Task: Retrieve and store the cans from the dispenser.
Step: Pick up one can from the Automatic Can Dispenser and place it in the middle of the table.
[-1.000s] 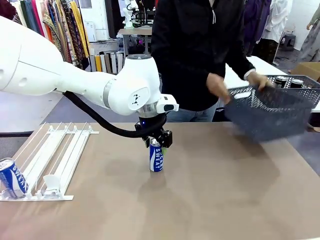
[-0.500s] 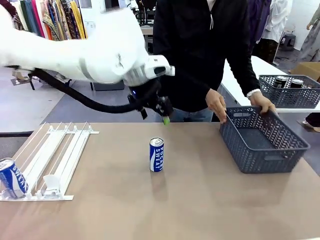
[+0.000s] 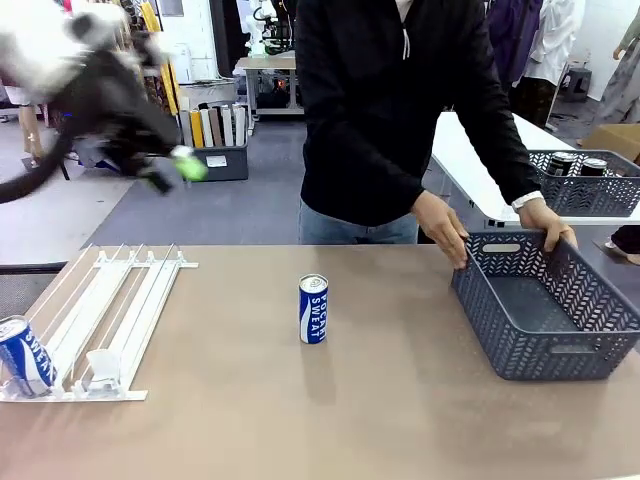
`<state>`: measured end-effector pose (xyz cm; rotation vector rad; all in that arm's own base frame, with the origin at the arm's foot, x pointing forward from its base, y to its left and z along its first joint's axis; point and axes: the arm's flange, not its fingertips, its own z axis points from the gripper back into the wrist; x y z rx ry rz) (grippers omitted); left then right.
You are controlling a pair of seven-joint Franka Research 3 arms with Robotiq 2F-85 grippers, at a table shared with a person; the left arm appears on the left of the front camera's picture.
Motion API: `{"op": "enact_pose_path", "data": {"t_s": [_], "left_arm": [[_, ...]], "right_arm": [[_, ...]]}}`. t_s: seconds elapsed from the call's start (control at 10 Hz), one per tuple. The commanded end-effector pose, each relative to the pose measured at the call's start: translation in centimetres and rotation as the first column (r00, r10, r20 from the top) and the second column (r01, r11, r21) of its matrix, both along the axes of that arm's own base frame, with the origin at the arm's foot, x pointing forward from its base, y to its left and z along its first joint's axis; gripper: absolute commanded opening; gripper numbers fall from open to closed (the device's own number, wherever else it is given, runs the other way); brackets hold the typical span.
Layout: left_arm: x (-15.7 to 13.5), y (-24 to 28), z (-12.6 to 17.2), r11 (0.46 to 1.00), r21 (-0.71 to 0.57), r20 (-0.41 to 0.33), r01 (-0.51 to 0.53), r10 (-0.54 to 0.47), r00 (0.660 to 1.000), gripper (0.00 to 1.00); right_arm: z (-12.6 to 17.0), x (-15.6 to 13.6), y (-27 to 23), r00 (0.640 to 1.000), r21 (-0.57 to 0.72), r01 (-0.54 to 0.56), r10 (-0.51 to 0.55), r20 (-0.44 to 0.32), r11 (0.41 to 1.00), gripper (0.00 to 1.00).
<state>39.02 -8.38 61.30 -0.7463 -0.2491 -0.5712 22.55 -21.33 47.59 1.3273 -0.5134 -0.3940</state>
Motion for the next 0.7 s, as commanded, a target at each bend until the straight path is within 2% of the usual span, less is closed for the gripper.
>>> {"op": "enact_pose_path", "data": {"t_s": [0.0,0.1,0.2,0.4,0.5,0.6], "left_arm": [[-2.9,11.3,-2.0,0.975,-0.208,-0.084,-0.081,0.065,0.994,1.0],[-4.9,17.4,-3.2,0.926,-0.327,-0.121,-0.19,0.158,0.98,1.0],[-7.4,22.9,-5.3,0.854,-0.448,-0.149,-0.265,0.22,0.964,1.0],[-11.2,28.4,-9.3,0.758,-0.577,-0.165,-0.304,0.257,0.952,1.0],[-12.0,29.6,-10.7,0.75,-0.583,-0.184,-0.312,0.252,0.95,1.0],[-12.4,29.7,-11.3,0.808,-0.494,-0.204,-0.322,0.252,0.946,1.0]], "right_arm": [[0.2,0.1,0.0,0.999,0.006,0.001,-0.001,0.034,1.0,1.0],[0.2,0.1,0.0,0.999,0.006,0.001,-0.001,0.034,1.0,1.0],[0.2,0.1,0.0,0.999,0.006,0.001,-0.001,0.034,1.0,1.0],[0.2,0.1,0.0,0.999,0.006,0.001,-0.001,0.034,1.0,1.0],[0.2,0.1,0.0,0.999,0.006,0.001,-0.001,0.034,1.0,1.0],[0.2,0.1,0.0,0.999,0.006,0.001,-0.001,0.034,1.0,1.0]]}}
